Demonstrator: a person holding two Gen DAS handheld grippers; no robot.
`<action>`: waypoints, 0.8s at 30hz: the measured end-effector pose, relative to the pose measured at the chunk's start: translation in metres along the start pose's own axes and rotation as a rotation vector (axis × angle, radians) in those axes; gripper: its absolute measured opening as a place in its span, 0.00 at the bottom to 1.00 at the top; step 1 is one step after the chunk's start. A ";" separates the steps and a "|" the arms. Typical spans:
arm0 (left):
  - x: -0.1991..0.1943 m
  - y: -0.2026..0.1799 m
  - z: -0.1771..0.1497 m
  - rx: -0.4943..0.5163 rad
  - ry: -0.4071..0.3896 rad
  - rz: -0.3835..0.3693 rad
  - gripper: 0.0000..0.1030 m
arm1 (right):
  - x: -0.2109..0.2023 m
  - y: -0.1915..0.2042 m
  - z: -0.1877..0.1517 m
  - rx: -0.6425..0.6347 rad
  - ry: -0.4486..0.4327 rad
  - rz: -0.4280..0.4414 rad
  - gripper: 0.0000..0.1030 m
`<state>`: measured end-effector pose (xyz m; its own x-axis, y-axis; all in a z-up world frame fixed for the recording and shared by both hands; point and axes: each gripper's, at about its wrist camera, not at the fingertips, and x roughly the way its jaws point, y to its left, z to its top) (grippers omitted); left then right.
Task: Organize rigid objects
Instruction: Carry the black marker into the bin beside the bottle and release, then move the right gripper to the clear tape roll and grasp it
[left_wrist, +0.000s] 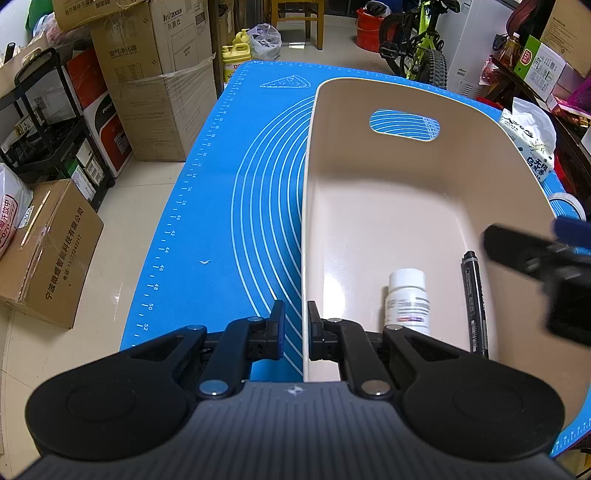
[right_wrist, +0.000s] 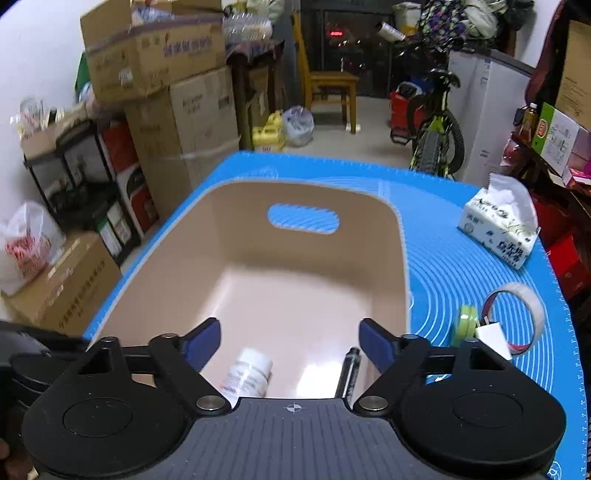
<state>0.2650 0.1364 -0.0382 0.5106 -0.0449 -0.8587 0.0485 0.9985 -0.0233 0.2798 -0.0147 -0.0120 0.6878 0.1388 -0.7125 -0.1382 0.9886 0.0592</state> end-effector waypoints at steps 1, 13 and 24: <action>0.000 0.000 0.000 0.000 0.000 0.000 0.12 | -0.004 -0.003 0.001 0.007 -0.011 0.000 0.88; 0.000 0.000 0.000 0.000 0.000 0.000 0.12 | -0.041 -0.060 -0.004 0.102 -0.118 -0.054 0.93; 0.000 0.000 0.000 0.001 0.000 0.000 0.12 | -0.034 -0.132 -0.044 0.190 -0.077 -0.187 0.94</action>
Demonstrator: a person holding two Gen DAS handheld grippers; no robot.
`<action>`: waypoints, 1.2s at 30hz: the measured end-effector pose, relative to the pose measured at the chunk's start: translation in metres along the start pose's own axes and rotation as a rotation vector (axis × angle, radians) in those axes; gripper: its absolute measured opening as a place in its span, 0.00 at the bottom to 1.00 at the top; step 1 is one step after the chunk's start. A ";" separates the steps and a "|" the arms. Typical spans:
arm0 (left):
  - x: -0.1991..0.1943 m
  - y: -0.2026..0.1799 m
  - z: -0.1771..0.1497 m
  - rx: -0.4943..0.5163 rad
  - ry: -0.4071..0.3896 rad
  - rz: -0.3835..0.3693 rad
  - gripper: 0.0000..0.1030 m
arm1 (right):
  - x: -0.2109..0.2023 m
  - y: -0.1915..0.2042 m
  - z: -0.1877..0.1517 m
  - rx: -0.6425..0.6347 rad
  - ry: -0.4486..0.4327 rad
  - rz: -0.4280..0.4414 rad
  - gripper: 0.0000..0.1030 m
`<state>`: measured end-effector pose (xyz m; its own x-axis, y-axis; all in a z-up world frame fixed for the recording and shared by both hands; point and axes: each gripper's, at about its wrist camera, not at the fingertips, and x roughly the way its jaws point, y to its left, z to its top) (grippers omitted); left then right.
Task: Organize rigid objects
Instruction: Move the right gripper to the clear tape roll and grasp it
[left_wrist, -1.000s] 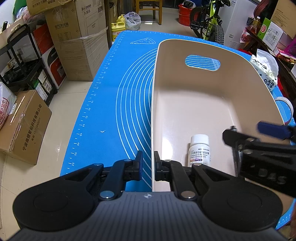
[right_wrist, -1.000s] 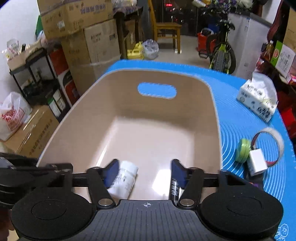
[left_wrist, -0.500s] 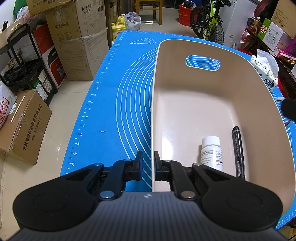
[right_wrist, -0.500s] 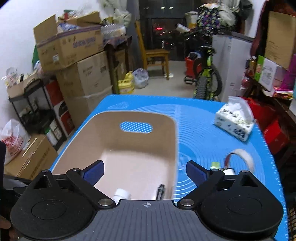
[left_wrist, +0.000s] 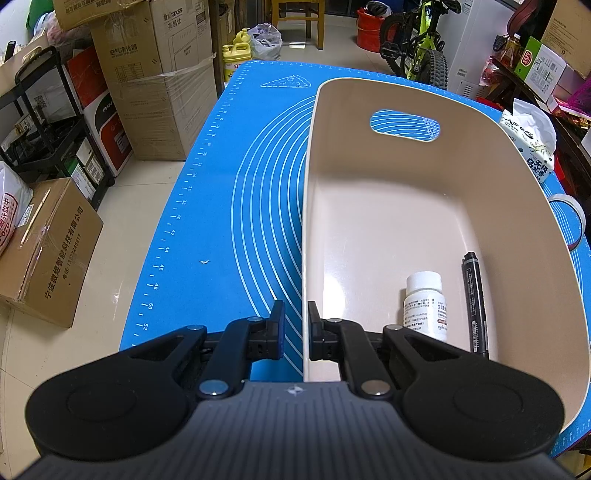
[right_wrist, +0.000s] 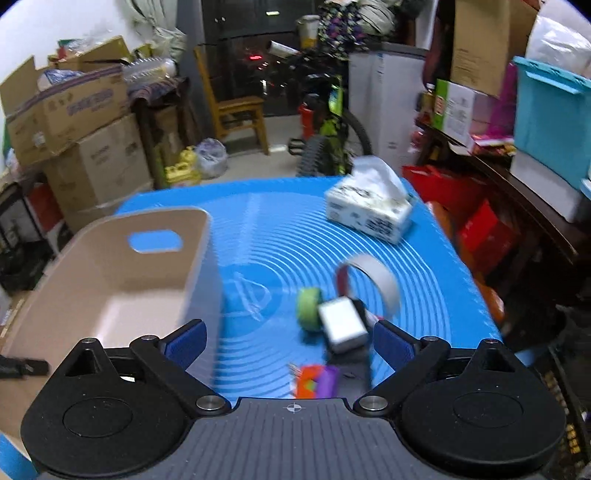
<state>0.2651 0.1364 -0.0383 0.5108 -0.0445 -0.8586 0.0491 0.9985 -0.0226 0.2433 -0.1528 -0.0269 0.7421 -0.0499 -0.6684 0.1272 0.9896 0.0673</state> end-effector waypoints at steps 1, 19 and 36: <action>0.000 0.000 0.000 0.000 0.000 0.000 0.12 | 0.003 -0.004 -0.005 -0.002 0.006 -0.014 0.94; 0.002 -0.001 0.000 0.006 0.006 0.002 0.12 | 0.057 -0.059 0.003 -0.095 -0.028 -0.124 0.94; 0.004 -0.004 0.001 0.012 0.012 0.019 0.12 | 0.108 -0.075 0.040 -0.164 -0.027 -0.038 0.83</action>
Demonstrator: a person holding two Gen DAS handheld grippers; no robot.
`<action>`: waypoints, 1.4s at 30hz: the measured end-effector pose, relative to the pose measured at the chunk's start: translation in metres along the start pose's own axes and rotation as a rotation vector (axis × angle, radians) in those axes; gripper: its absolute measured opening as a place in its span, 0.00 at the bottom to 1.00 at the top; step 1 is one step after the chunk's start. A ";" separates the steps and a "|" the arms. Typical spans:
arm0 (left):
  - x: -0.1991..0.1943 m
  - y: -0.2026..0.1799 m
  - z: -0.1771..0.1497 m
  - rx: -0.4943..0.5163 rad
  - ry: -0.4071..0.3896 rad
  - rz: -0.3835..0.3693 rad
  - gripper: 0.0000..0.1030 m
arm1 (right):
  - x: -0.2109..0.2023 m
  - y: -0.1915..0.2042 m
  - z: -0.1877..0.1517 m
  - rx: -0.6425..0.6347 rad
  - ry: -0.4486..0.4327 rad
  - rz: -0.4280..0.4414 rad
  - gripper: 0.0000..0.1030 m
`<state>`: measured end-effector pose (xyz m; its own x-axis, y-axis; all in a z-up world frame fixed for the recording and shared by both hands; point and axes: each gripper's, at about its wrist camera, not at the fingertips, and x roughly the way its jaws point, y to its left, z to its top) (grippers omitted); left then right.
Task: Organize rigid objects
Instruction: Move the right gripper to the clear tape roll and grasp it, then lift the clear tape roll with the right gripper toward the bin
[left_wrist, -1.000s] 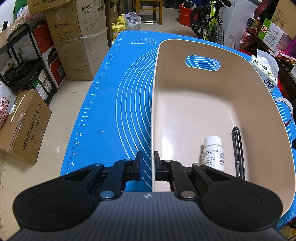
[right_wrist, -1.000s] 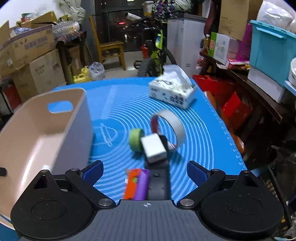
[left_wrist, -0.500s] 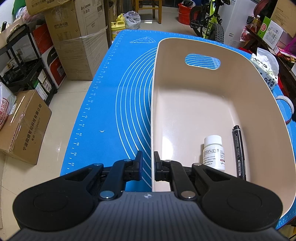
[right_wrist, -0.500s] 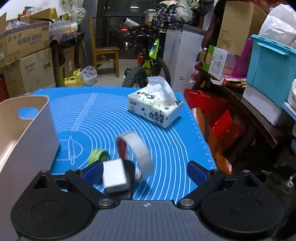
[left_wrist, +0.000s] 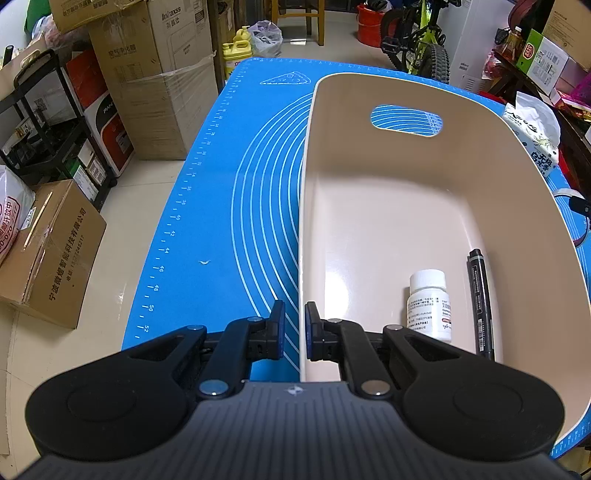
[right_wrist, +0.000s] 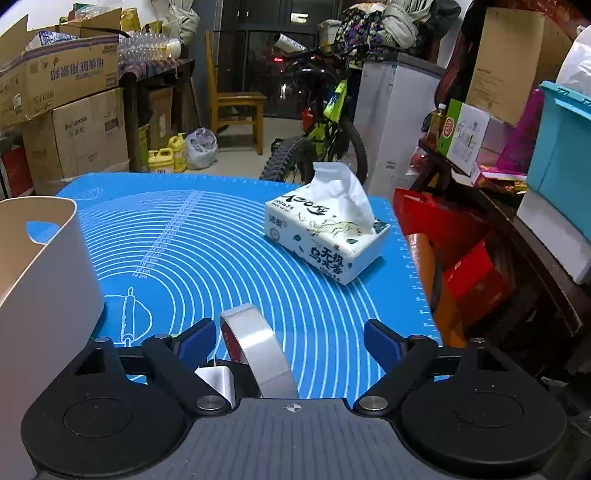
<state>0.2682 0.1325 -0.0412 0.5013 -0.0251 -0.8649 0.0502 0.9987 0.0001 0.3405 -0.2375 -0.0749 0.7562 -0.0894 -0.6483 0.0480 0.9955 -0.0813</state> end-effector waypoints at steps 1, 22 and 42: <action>0.000 0.000 0.000 0.001 0.000 0.002 0.12 | 0.002 0.001 0.001 -0.001 0.003 -0.001 0.82; 0.000 -0.001 0.000 -0.001 -0.001 -0.001 0.12 | -0.001 0.011 -0.008 -0.038 0.052 -0.050 0.30; -0.002 -0.001 0.000 -0.003 -0.002 -0.003 0.12 | -0.062 0.004 0.014 -0.034 -0.089 -0.073 0.29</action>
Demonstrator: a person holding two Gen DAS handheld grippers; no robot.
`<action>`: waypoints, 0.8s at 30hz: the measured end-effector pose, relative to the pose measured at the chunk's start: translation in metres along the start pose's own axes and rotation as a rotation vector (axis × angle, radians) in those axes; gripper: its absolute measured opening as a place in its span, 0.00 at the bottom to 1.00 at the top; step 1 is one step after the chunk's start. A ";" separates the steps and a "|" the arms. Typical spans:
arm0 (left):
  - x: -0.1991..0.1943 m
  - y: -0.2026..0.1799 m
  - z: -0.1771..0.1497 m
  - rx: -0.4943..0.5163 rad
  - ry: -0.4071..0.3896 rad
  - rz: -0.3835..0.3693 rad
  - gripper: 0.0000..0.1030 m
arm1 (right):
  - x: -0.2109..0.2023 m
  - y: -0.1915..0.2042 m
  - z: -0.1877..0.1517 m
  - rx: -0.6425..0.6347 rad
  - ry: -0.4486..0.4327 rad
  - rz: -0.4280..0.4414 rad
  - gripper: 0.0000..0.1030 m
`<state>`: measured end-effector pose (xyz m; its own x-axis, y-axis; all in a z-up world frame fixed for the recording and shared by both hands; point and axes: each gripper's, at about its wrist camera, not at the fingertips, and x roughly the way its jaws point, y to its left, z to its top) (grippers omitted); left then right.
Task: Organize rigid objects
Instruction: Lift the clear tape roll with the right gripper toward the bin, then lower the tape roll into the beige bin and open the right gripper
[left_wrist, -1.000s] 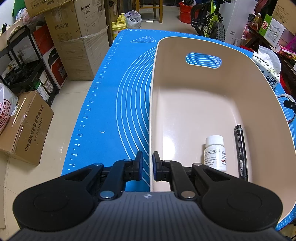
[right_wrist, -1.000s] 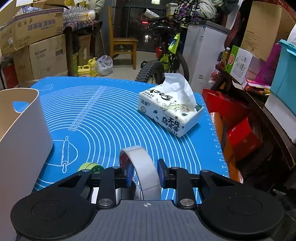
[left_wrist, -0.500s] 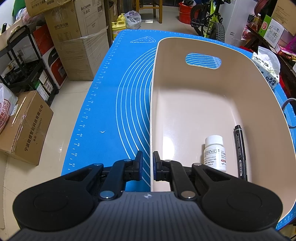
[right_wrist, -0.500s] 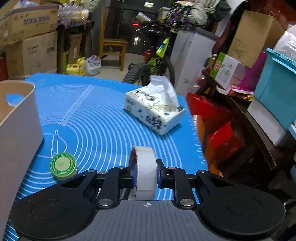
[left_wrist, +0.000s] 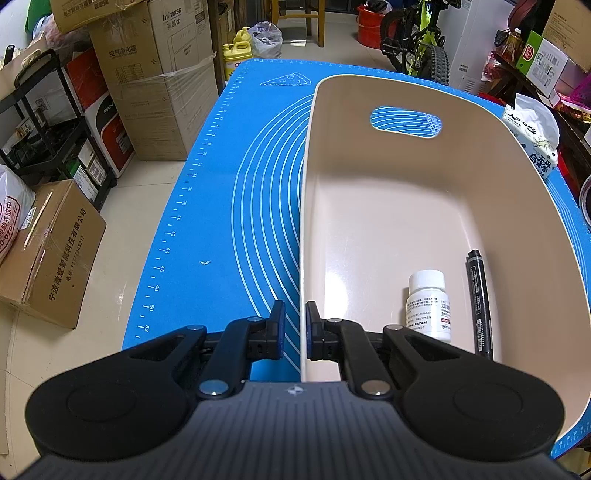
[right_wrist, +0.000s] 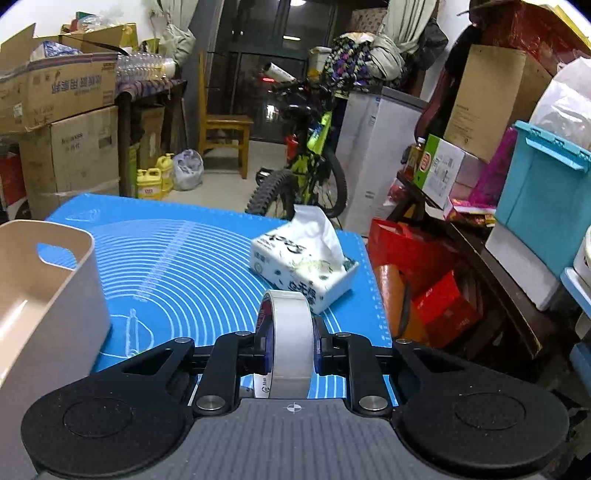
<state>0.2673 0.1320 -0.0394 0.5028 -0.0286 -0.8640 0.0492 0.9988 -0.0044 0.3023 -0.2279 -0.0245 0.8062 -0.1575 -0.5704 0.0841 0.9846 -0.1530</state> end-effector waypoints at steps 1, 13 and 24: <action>0.000 0.000 0.000 0.000 0.000 0.000 0.12 | -0.002 0.001 0.001 -0.002 -0.005 0.002 0.29; -0.001 0.002 0.000 -0.003 -0.002 -0.005 0.12 | -0.025 0.013 0.018 0.005 -0.061 0.053 0.29; -0.001 0.002 -0.001 -0.002 -0.002 -0.004 0.12 | -0.070 0.068 0.048 0.007 -0.160 0.236 0.30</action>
<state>0.2664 0.1338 -0.0391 0.5047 -0.0325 -0.8627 0.0491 0.9988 -0.0089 0.2795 -0.1462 0.0442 0.8861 0.0896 -0.4547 -0.1134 0.9932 -0.0255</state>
